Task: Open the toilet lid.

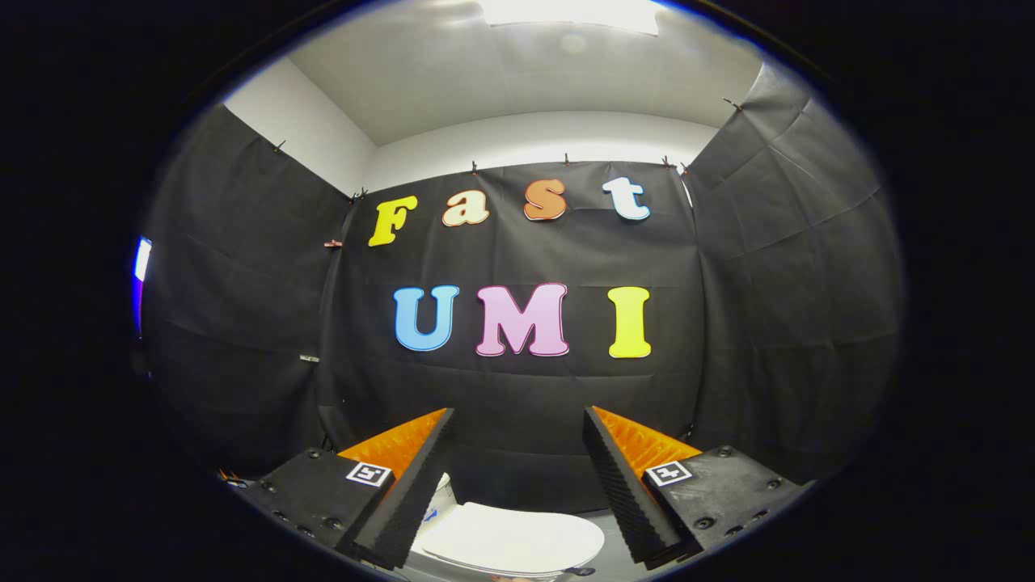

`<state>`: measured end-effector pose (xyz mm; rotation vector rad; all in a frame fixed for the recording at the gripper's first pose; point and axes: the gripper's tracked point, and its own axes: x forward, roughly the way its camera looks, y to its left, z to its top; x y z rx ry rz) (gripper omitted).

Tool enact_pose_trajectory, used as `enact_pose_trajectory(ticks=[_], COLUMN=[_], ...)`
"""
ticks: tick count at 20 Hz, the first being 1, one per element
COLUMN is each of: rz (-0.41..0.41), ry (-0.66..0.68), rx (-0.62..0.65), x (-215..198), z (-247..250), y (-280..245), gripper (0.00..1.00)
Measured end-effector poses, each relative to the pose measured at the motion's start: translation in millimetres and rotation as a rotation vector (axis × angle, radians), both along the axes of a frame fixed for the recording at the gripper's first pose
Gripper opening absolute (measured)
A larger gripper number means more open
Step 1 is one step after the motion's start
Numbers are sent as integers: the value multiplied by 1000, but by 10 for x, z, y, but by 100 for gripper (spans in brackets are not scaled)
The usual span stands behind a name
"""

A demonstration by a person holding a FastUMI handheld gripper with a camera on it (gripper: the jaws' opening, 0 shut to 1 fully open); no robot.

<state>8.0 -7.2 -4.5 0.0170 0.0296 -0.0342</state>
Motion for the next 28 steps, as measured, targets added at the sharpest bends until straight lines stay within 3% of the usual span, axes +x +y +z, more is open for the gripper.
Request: enact_pose_trajectory(ticks=[10,18,28], rz=[-92,-222,-335], ry=[33,95,197], rx=[-19,-3,114], x=[85,172,274], z=[-118,-415,-1426], y=[-214,-647,-1315], gripper=[98,98,99])
